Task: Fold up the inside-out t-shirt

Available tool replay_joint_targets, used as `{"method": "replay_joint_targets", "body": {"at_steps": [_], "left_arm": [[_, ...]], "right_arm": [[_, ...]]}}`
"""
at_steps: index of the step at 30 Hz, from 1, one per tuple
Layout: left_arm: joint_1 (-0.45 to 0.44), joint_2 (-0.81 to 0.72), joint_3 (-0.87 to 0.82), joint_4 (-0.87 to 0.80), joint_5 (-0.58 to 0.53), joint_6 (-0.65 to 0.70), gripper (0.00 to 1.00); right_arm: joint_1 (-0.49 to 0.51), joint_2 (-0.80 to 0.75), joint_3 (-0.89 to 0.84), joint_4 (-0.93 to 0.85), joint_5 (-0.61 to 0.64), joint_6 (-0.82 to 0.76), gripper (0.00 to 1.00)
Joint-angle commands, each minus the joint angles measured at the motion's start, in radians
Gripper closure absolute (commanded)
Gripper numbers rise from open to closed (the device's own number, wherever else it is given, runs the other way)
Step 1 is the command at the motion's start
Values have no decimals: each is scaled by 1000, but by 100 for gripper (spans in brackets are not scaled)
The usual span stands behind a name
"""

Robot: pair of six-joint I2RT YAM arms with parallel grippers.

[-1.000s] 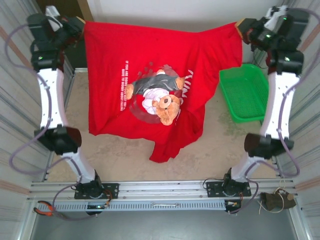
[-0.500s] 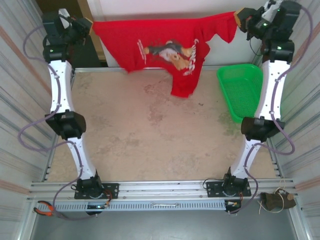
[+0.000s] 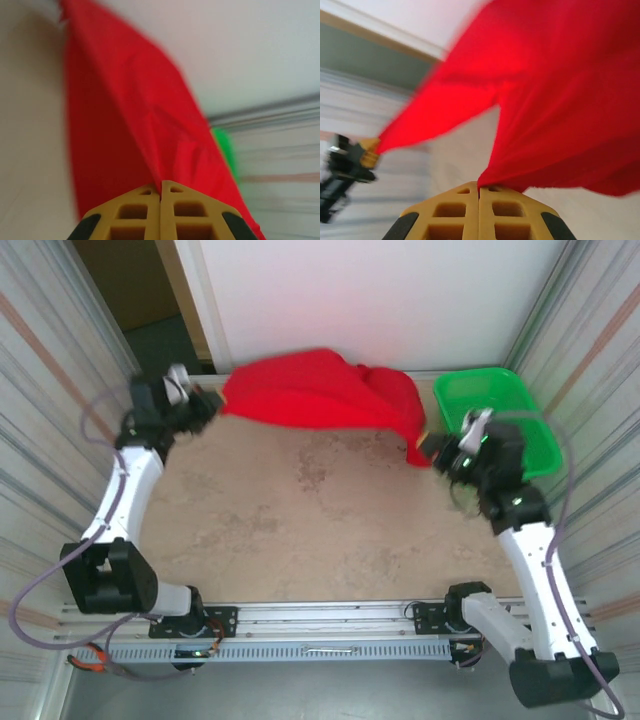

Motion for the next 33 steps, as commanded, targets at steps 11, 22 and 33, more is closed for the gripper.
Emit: {"method": "replay_joint_targets", "body": {"at_steps": [11,22,33], "left_arm": [[-33,-380,-623,-163,-171,25,100],[-32,-470,-613,-285,-174,58,97],[-27,-743,-435,-452,-239,33,29]], "right_arm": [[516,-561,-433,-502,498,353,100],[522,-576,-423,-534,435,347,95],[521,-431,-46,-629,617,157,39]]}}
